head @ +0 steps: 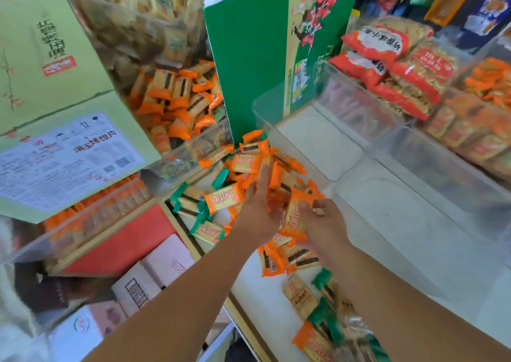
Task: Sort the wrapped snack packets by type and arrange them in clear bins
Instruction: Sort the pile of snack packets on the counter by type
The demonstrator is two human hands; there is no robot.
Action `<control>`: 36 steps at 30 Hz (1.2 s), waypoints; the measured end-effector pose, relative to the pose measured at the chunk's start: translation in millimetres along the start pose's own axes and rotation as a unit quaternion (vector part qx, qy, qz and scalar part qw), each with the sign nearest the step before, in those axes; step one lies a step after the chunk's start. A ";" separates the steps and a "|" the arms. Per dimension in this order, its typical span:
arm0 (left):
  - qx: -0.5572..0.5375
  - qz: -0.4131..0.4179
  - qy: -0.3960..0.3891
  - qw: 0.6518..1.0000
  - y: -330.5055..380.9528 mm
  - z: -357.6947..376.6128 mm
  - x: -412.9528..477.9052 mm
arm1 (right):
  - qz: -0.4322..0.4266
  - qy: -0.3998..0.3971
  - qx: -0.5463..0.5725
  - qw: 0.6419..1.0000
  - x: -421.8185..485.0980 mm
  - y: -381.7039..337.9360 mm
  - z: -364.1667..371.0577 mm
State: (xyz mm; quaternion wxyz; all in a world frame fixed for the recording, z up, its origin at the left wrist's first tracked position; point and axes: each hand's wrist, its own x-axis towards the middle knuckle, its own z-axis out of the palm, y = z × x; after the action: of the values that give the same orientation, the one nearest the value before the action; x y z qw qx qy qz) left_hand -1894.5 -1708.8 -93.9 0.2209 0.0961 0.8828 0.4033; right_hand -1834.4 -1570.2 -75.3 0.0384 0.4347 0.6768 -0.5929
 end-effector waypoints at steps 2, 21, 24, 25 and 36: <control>0.031 0.007 0.038 0.999 -2.0 2.2 3.6 | 0.076 0.019 0.060 0.995 6.6 5.6 -3.2; -0.025 0.013 -0.059 0.998 -4.3 77.1 -143.2 | -0.032 -0.108 -0.228 0.967 -68.3 52.0 -110.1; -0.058 -0.033 -0.116 0.991 1.4 108.6 -172.7 | -0.048 -0.129 -0.258 0.956 -86.5 77.8 -130.1; -0.048 -0.040 -0.124 0.990 3.6 114.9 -178.5 | -0.056 -0.130 -0.261 0.955 -92.5 83.7 -135.7; 0.055 -0.066 -0.215 0.973 6.7 172.4 -192.5 | -0.073 0.042 -0.164 0.983 -120.3 108.3 -183.3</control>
State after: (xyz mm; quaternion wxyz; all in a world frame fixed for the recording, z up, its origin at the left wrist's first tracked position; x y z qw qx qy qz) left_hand -1643.9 -1656.0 -128.2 0.4259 0.1343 0.8399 0.3083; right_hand -1606.3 -1491.1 -36.5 0.0379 0.3963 0.7959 -0.4562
